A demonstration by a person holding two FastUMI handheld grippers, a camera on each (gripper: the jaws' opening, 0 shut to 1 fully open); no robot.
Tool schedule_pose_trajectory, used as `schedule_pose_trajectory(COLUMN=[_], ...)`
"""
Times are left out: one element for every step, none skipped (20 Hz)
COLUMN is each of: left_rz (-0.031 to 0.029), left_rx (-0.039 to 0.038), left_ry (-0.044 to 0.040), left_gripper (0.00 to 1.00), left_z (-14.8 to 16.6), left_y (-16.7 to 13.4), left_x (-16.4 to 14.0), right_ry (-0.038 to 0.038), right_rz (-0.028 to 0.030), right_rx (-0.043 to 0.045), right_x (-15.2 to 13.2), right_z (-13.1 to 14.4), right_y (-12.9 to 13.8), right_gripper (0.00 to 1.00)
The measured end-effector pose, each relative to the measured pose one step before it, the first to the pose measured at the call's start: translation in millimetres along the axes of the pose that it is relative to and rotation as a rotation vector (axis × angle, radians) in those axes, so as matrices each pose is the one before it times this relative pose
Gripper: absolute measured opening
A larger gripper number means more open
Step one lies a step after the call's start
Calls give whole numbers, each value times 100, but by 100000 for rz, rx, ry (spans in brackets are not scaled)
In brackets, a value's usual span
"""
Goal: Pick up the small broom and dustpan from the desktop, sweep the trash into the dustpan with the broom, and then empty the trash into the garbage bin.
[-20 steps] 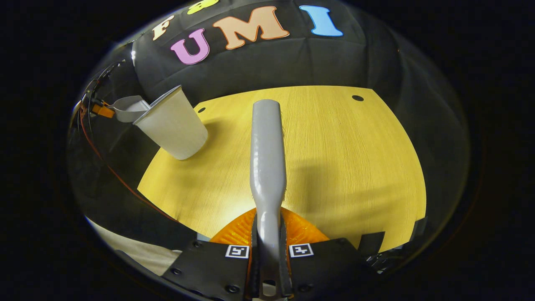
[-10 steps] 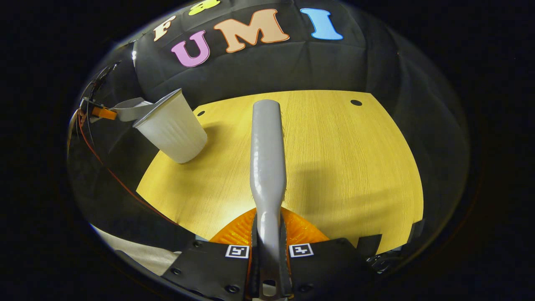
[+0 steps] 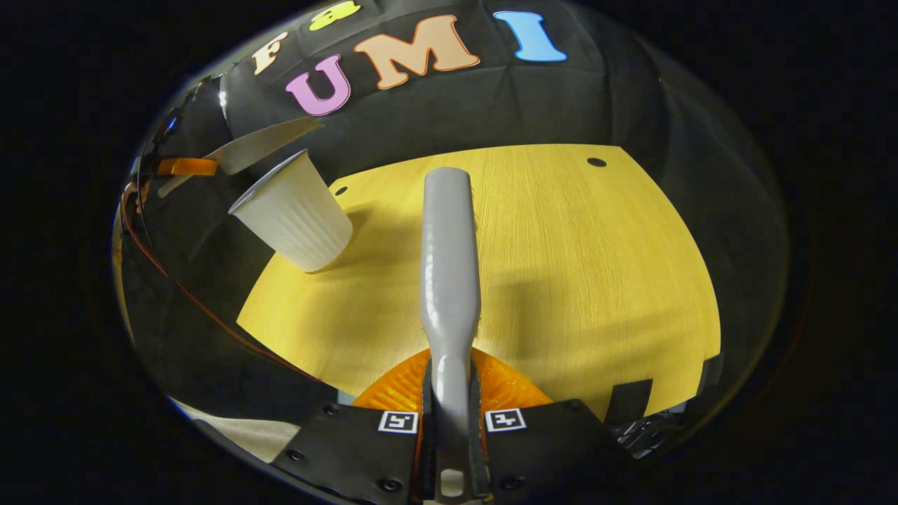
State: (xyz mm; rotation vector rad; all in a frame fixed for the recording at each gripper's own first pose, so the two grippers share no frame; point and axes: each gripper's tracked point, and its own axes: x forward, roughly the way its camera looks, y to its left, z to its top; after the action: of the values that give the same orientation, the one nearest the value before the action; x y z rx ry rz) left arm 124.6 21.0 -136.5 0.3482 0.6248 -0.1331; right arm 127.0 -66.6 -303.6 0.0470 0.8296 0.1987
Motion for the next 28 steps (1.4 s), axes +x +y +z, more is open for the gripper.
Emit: schedule_pose_trajectory(left_rz=[-2203, -2330, -2017, -1356, -876, -630, -79, 693, 974, 1078, 1205, 2340, 2374, 2273, 2000, 728, 218, 549, 1184, 1117, 401, 112, 11, 391, 35, -54, -47, -445], left_rx=[-486, 86, -336, -1290, -1435, -1445, -1329, -1581, -2944, -3135, -3081, -3527, -1306, -29, -407, 163, -554, -779, -1553, -2414, -2197, -180, 1208, 1250, 558, -232, -528, -108], left_ry=[-1582, -1598, -1408, -1081, -527, 317, 2408, 2446, 2414, 1187, 1074, 1125, -213, 239, 861, 750, 629, 660, 1424, -99, 39, -677, -545, 111, 202, 1061, 1470, 1459], left_gripper=[25, 25, 26, 26, 26, 25, 25, 25, 26, 26, 25, 25, 27, 25, 27, 25, 25, 25, 25, 27, 24, 26, 26, 28, 28, 27, 27, 28], left_z=[98, -42, -405, -706, -960, -1544, -1803, -1936, -2262, -2128, -1603, -1155, -866, -950, -474, -256, -154, 105, 122, -54, 98, -351, 34, -205, -143, -513, -568, -624], left_y=[-2153, -2151, -1923, -1672, -1388, -1214, -621, -639, -339, -384, -17, 529, 414, 298, 265, 213, 66, 119, 3, 107, -67, 144, 26, 60, -88, 33, 37, 96], left_x=[1249, 1192, 1242, 1099, 1178, 1049, 882, 851, 1036, 972, 918, 921, 467, 553, 170, 144, 30, -48, 106, 132, 104, 96, 59, 51, 142, 98, 175, 272], right_ry=[1064, 945, 1078, 1020, 725, 597, 391, 527, 1265, 2022, 1641, 1293, 1050, 1544, 958, 1221, 474, 584, 344, 610, 931, -1089, -71, 493, 700, 919, 766, 992], right_rz=[-279, -879, -1048, -1276, -873, -914, -928, -569, 368, 905, 55, -1025, -802, -748, -885, -872, -600, -259, -262, -156, 26, -274, -479, 358, 705, 233, 196, 48], right_rx=[204, -8, 83, 804, 928, 1303, 1302, 1239, 1028, 1191, 834, 365, 61, -389, -487, -661, -288, 37, 287, -89, -282, -36, 319, 1182, 1568, 1099, 942, 1123], right_x=[119, 113, 180, 341, 28, 296, 408, 603, 595, 756, 697, 997, 793, 1064, 1069, 924, 742, 205, -172, -321, -218, -206, -105, -13, -326, -151, 134, 211], right_z=[-174, -197, -66, 39, -526, -136, -195, -79, 13, -140, -96, -7, -86, -148, 194, 291, 333, 206, 165, -60, 20, 260, 170, 24, 95, -21, -127, -168], right_y=[-185, -206, -277, -467, -666, -598, -710, -266, 35, 188, -108, 27, 201, 455, 385, 439, 274, 151, 137, -2, -79, -106, -29, 175, -77, -170, -24, 294], right_gripper=[21, 21, 21, 21, 21, 21, 21, 20, 21, 20, 20, 20, 21, 21, 21, 21, 21, 20, 20, 20, 21, 21, 21, 20, 21, 22, 22, 26])
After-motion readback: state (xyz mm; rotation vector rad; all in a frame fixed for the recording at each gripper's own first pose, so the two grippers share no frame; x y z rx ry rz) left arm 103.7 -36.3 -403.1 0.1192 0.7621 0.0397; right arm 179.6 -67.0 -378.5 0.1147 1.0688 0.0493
